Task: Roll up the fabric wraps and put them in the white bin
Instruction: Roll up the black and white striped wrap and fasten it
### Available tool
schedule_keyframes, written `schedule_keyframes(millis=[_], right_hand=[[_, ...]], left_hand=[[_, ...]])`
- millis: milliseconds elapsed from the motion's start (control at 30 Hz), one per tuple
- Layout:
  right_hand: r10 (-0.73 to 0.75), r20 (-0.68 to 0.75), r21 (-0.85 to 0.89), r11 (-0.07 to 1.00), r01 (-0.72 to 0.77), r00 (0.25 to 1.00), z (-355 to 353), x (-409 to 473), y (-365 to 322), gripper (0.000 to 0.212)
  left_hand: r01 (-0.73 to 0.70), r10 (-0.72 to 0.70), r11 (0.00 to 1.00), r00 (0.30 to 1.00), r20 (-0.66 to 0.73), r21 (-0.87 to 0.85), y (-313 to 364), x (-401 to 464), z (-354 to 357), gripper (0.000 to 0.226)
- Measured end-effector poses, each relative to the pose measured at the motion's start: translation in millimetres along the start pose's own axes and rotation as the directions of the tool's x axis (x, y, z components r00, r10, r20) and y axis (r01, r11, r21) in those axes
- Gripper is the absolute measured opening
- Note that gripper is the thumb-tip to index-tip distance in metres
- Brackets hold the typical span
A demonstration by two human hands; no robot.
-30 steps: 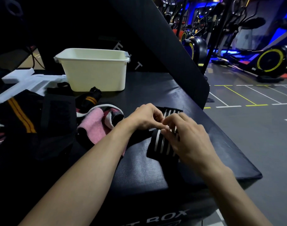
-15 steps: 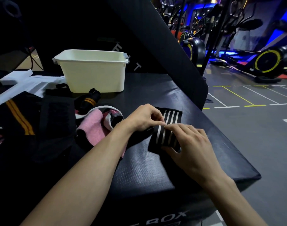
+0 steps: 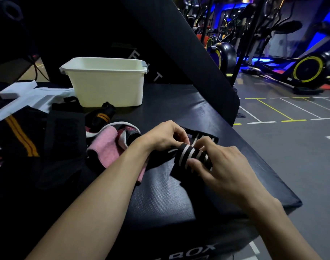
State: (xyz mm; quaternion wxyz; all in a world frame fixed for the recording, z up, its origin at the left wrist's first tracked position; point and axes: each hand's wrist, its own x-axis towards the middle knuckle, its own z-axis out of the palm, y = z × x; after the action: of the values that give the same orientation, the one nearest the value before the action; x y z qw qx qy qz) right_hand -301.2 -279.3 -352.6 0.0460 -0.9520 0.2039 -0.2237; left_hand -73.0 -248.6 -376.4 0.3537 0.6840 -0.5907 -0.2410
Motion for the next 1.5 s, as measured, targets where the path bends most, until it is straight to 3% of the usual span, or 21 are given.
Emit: schedule_keyframes(millis=[167, 333, 433, 600, 733, 833, 900, 967, 1067, 1133, 1233, 1367, 1500], right_hand=[[0.17, 0.026, 0.022, 0.985, -0.171, 0.985, 9.2, 10.6, 1.9, 0.029], [0.253, -0.03, -0.096, 0.962, -0.255, 0.967, 19.9, 20.7, 7.0, 0.035], [0.253, -0.113, -0.108, 0.958, -0.265, 0.961, 21.9, 24.7, 9.4, 0.03], [0.187, -0.284, -0.115, 0.967, -0.227, 0.94, 28.2, 26.4, 5.9, 0.002], [0.084, -0.344, -0.21, 0.964, -0.164, 0.935, 33.6, 25.1, 5.8, 0.004], [0.115, -0.211, -0.21, 0.964, -0.16, 0.971, 30.6, 18.4, 9.3, 0.032], [0.131, -0.102, -0.213, 0.965, -0.151, 0.986, 26.8, 15.4, 14.4, 0.055], [0.136, -0.071, -0.19, 0.971, -0.147, 0.988, 26.0, 15.5, 20.3, 0.06], [0.143, -0.105, -0.163, 0.974, -0.159, 0.984, 27.2, 19.0, 26.2, 0.058], [0.174, -0.132, -0.082, 0.979, -0.185, 0.976, 27.6, 19.6, 31.5, 0.057], [0.309, -0.17, 0.262, 0.93, -0.259, 0.936, 26.4, 13.9, 45.6, 0.049], [0.412, -0.107, 0.7, 0.677, -0.226, 0.905, 24.8, 4.7, 56.6, 0.046], [0.352, -0.01, 0.864, 0.475, -0.169, 0.936, 20.0, -7.3, 63.0, 0.055]], left_hand=[[0.005, -0.005, 0.999, 1.0, -0.018, 0.039, -2.0, 1.3, 0.4, 0.018], [0.0, 0.002, 0.997, 0.999, -0.034, 0.071, -4.9, 3.8, 0.4, 0.005], [-0.002, 0.004, 0.997, 1.0, -0.022, 0.081, -6.7, 4.7, 1.0, 0.007], [0.01, -0.009, 0.994, 1.0, -0.012, 0.107, -5.3, 2.3, -0.3, 0.012], [0.011, -0.01, 0.99, 1.0, -0.01, 0.14, -5.5, 1.7, 0.0, 0.015], [0.021, -0.02, 0.992, 1.0, -0.008, 0.12, -3.6, 1.1, 0.2, 0.019], [0.01, -0.01, 0.993, 1.0, -0.002, 0.118, -4.0, 1.9, 0.6, 0.007], [0.005, -0.004, 0.994, 1.0, -0.007, 0.109, -4.9, 2.7, 0.3, 0.002], [-0.008, 0.007, 0.996, 1.0, 0.015, 0.084, -2.3, -0.1, -0.8, 0.016], [-0.011, 0.008, 0.999, 0.998, 0.055, 0.049, 4.7, -4.1, -2.8, 0.03], [-0.057, 0.056, 0.998, 0.995, 0.088, 0.014, 15.4, -8.2, -4.4, 0.026], [-0.184, 0.187, 0.982, 0.975, -0.122, 0.041, 27.1, -7.0, 0.4, 0.017], [-0.337, 0.337, 0.941, 0.928, -0.16, 0.024, 36.8, -9.3, 4.8, 0.016]])
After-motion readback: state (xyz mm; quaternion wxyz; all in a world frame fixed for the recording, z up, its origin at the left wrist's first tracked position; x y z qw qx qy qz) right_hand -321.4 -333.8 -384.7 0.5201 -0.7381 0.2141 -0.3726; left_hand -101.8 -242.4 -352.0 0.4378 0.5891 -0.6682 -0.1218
